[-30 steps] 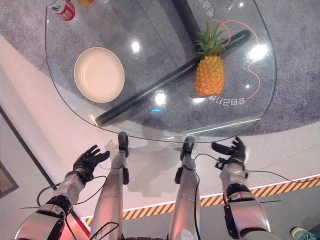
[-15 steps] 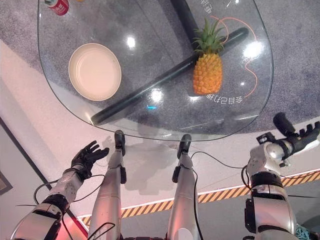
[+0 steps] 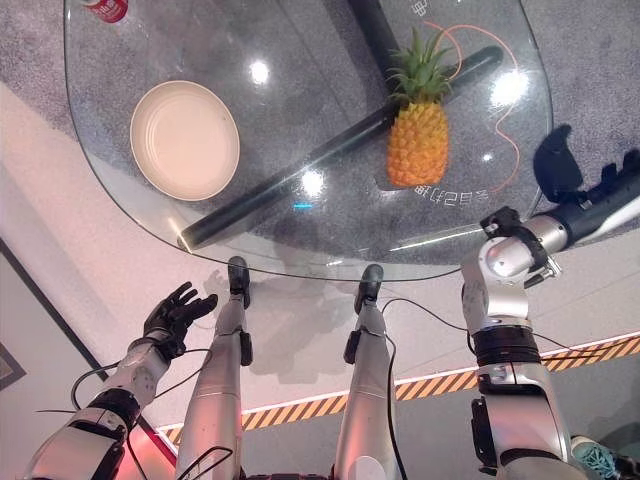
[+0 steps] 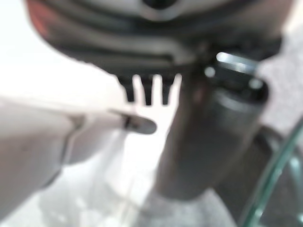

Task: Pick up the fruit to the plate

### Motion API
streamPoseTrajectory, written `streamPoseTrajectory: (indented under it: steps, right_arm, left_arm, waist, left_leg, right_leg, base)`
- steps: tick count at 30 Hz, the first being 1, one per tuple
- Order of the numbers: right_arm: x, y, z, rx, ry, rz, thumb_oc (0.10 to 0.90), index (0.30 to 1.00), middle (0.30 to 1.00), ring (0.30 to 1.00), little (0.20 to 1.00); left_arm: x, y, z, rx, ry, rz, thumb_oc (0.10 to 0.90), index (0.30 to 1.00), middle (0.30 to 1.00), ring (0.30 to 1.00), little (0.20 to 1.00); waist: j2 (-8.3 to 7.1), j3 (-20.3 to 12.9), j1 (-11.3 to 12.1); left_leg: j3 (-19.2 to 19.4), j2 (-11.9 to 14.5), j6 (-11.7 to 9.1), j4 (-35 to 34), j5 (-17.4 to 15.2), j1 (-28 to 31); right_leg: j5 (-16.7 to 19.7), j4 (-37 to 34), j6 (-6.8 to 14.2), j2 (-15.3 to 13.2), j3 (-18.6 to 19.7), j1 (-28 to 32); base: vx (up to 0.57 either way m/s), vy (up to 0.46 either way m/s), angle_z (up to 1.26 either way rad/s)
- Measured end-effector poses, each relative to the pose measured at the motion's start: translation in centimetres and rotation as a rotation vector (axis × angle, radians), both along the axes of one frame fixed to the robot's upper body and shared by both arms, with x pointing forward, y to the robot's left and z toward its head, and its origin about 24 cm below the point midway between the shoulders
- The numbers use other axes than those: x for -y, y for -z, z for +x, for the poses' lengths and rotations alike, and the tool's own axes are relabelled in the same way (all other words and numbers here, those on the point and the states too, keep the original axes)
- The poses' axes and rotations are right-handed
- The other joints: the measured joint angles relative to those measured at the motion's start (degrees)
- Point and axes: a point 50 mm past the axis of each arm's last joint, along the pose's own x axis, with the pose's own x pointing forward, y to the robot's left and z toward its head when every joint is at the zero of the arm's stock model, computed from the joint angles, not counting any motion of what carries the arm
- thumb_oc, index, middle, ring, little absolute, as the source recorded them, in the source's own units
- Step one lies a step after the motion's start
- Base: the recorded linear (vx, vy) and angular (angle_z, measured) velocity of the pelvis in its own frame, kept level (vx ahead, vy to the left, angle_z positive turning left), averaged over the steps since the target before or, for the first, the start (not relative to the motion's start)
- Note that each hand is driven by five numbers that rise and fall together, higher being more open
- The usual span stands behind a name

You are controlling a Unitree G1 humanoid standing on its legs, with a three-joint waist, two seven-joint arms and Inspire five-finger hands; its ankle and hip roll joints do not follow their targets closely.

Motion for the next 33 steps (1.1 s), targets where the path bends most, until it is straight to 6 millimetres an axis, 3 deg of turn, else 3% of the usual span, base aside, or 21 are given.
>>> streamPoseTrajectory:
  steps: [5,12,17,33]
  right_arm:
    - [-2.3,0.1,0.8,-0.053,-0.169,-0.094,0.800,0.900,0.900,0.900,0.900]
    - [-4.8,3.4,1.3,-0.201,-0.336,-0.147,0.800,0.900,0.900,0.900,0.900]
    - [-5.2,4.3,1.3,-0.242,-0.362,-0.140,0.800,0.900,0.900,0.900,0.900]
    - [-5.6,4.7,1.6,-0.298,-0.395,-0.146,0.800,0.900,0.900,0.900,0.900]
  left_arm:
    - [-0.2,0.0,-0.1,0.015,-0.017,-0.003,0.800,0.900,0.900,0.900,0.900]
    - [0.0,0.7,-0.8,0.001,-0.025,-0.016,0.800,0.900,0.900,0.900,0.900]
    - [0.8,1.2,-1.1,-0.003,-0.019,-0.036,0.800,0.900,0.900,0.900,0.900]
    - [0.8,1.2,-1.1,0.002,-0.022,-0.033,0.800,0.900,0.900,0.900,0.900]
  waist:
    - [0.00,0.0,0.0]
    - [0.00,0.0,0.0]
    - [0.00,0.0,0.0]
    - [0.02,0.0,0.0]
  left_leg:
    - [0.1,-0.1,-0.1,0.0,0.0,0.0]
    - [0.4,-0.2,0.0,0.0,0.0,0.1]
    - [0.4,-0.4,0.0,0.0,0.0,0.1]
    - [0.5,-0.4,0.0,0.0,0.1,0.2]
  right_leg:
    - [0.0,0.0,0.1,-0.1,0.0,0.0]
    - [0.1,0.0,0.1,-0.4,0.1,0.0]
    - [0.1,0.0,0.2,-0.5,0.1,-0.1]
    - [0.1,0.0,0.2,-0.6,0.1,-0.1]
  base:
    - [0.00,0.000,0.00]
    - [0.00,0.000,0.00]
    - [0.00,0.000,0.00]
    - [0.00,0.000,0.00]
